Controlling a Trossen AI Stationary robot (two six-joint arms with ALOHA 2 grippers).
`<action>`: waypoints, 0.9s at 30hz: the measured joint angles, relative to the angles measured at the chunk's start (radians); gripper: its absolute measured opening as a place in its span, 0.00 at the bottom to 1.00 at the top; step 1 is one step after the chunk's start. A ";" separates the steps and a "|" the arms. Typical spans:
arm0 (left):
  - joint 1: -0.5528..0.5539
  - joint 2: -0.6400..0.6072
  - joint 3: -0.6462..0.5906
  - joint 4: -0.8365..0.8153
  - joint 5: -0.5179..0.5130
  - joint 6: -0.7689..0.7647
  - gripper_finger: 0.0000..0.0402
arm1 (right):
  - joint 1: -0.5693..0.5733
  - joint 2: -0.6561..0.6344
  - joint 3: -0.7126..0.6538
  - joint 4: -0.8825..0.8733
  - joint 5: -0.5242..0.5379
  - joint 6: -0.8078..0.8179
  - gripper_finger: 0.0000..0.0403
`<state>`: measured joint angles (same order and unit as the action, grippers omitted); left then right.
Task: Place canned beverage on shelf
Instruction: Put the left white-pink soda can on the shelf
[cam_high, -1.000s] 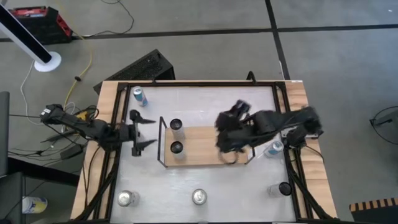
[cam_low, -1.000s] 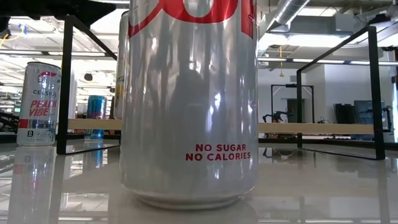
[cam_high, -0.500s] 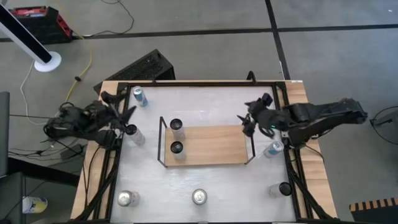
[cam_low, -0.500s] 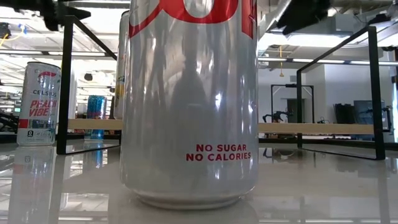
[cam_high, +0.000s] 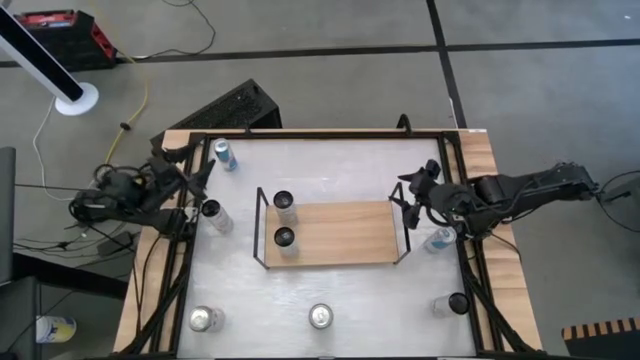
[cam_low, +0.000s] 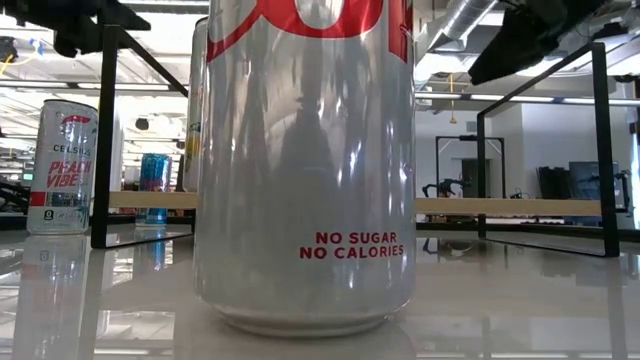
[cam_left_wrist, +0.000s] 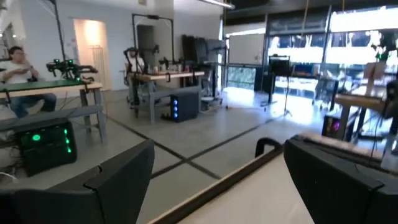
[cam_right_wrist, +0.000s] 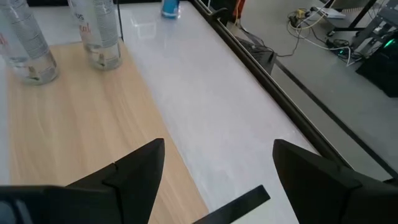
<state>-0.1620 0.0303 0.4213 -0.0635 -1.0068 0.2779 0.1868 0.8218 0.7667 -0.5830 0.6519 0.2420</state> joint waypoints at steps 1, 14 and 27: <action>0.000 0.000 0.000 -0.016 0.001 -0.001 0.85 | -0.002 0.002 0.000 0.001 0.000 0.000 0.81; 0.000 -0.031 0.000 0.118 -0.159 0.136 0.85 | -0.006 0.017 0.000 0.056 0.000 0.019 0.81; 0.000 -0.028 0.142 0.366 -0.284 0.602 0.85 | -0.006 0.018 0.000 0.056 0.000 0.021 0.81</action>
<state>-0.1616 0.0021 0.5631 0.3026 -1.2905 0.8801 0.1810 0.8394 0.7666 -0.5266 0.6518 0.2634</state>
